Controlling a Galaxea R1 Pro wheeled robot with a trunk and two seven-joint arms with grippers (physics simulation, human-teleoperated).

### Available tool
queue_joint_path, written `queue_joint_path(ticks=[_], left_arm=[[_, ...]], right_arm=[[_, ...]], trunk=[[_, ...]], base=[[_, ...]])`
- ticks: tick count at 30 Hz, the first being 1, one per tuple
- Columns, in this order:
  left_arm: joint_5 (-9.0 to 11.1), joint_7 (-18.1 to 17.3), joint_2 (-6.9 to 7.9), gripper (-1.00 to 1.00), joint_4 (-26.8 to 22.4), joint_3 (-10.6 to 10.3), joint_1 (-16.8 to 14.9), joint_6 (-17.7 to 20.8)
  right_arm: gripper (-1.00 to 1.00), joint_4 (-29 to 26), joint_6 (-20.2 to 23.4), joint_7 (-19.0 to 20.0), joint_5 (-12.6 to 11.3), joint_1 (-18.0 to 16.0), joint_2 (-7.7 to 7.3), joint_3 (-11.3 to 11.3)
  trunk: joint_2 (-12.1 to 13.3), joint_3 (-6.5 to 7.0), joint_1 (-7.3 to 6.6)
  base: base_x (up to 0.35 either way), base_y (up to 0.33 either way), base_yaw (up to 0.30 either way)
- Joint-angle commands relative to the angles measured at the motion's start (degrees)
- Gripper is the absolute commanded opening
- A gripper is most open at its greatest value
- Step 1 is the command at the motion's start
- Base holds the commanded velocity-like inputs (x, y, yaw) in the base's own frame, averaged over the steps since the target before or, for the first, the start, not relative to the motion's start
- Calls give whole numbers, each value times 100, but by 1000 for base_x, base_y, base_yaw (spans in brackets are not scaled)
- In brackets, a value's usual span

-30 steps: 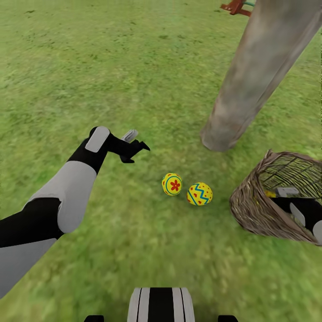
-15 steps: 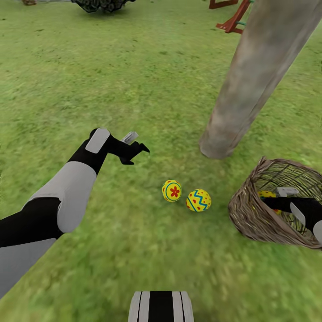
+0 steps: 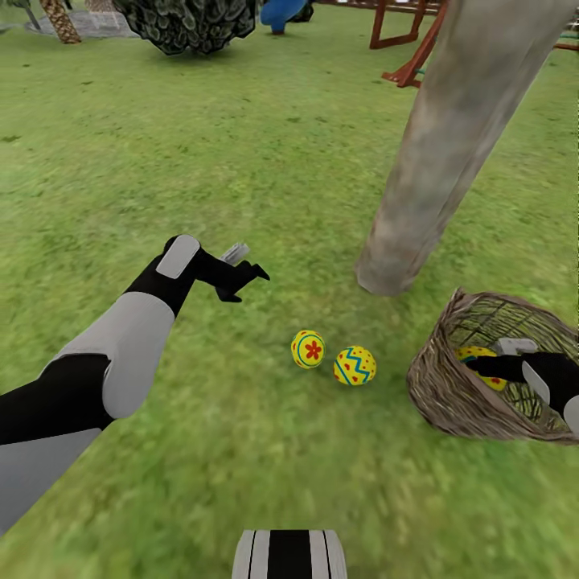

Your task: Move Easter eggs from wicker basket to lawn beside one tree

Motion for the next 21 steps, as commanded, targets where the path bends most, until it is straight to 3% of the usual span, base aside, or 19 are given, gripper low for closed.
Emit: queue_joint_path(ticks=[1, 10, 12, 21], left_arm=[[36, 59, -7, 100, -2, 40, -2, 20], [40, 57, 21, 100, 2, 42, -2, 20], [43, 55, 60, 100, 51, 40, -2, 20], [36, 48, 72, 100, 332, 40, -2, 12]], right_arm=[[-100, -8, 30, 5, -56, -1, -6, 48], [-100, -15, 32, 131, -53, -1, -6, 48], [-100, -15, 33, 337, -51, -1, -6, 48], [-100, -24, 28, 394, -51, -1, -6, 41]], trunk=[[0, 19, -3], [12, 218, -26], [15, 262, -32], [27, 462, -55]], base=[[-15, 0, 0], [-154, 0, 0], [-31, 0, 0], [-2, 0, 0]])
